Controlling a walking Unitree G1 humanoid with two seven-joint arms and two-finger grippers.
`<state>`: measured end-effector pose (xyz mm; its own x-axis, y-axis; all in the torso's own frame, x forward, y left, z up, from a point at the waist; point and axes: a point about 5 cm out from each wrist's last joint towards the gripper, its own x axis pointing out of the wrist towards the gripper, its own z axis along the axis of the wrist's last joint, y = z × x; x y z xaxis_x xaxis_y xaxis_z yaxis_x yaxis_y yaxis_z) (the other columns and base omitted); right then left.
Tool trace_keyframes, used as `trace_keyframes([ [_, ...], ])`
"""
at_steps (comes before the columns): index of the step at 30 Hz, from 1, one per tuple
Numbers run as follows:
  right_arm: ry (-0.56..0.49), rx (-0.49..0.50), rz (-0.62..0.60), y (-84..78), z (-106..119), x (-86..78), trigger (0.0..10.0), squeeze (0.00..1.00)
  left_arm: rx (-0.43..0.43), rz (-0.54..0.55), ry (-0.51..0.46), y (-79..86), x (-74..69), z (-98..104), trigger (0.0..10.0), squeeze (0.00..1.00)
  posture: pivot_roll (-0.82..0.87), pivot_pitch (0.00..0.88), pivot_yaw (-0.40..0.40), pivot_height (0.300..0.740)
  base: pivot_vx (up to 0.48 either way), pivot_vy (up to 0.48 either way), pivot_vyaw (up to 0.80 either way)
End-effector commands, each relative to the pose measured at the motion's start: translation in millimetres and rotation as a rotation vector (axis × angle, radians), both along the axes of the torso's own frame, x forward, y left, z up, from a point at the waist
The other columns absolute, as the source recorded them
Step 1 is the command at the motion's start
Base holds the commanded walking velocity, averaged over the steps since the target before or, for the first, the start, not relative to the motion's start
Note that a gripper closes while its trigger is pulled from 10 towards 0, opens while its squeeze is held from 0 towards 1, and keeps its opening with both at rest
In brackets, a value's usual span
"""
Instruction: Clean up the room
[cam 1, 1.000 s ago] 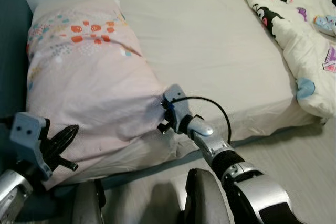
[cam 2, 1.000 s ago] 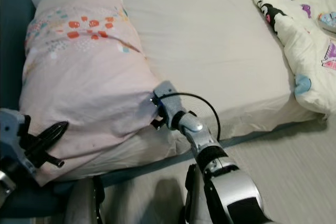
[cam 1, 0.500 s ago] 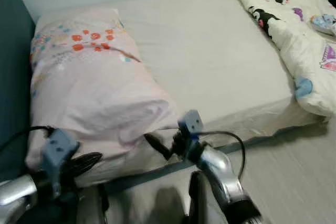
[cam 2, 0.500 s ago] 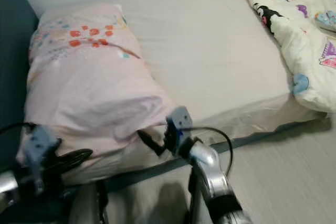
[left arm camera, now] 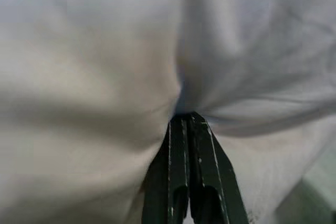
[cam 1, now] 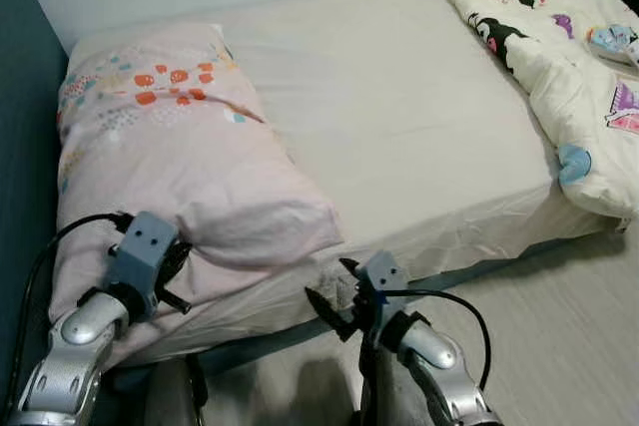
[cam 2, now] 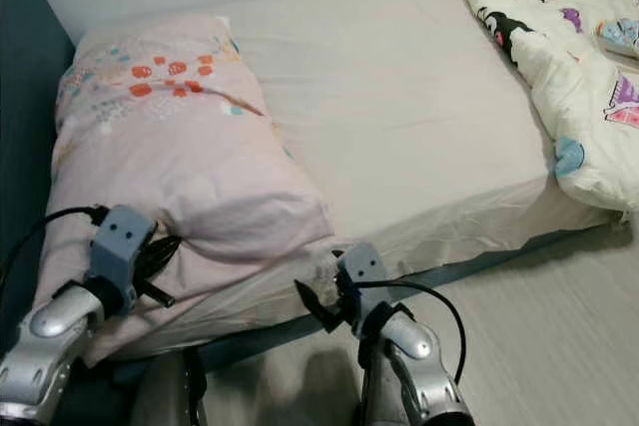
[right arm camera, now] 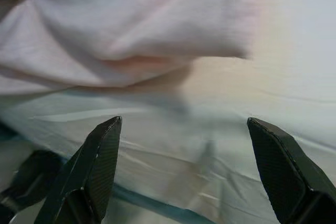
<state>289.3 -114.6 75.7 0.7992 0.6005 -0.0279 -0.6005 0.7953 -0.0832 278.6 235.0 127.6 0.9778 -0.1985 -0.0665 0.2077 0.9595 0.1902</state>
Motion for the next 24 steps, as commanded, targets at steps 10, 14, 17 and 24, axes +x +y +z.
trace_keyframes([
  [10, 0.027, 0.024, -0.063, -5.2, -10, -13.8, 10.0, 0.0, -0.024, -0.046, 0.004, 20.5, -43.9, -11, 10.0, 0.0, 0.03, 0.191, -0.087, 0.536, 0.0, 0.0, 0.0],
  [14, 0.032, 0.015, -0.055, -1.8, -11, -13.5, 10.0, 0.0, 0.054, -0.054, 0.05, 26.9, -43.1, -16, 10.0, 0.0, 0.04, 0.192, -0.091, 0.536, 0.0, 0.0, 0.0],
  [17, 0.029, 0.004, -0.055, -1.3, -10, -11.2, 10.0, 0.0, 0.09, -0.024, 0.083, 25.7, -37.7, -24, 10.0, 0.0, 0.03, 0.19, -0.086, 0.536, 0.0, 0.0, 0.0],
  [24, 0.02, -0.011, -0.072, -3.9, -8, -5.9, 10.0, 0.0, 0.126, -0.045, 0.143, 11.6, -33.8, -42, 10.0, 0.0, 0.02, 0.195, -0.08, 0.536, 0.0, 0.0, 0.0],
])
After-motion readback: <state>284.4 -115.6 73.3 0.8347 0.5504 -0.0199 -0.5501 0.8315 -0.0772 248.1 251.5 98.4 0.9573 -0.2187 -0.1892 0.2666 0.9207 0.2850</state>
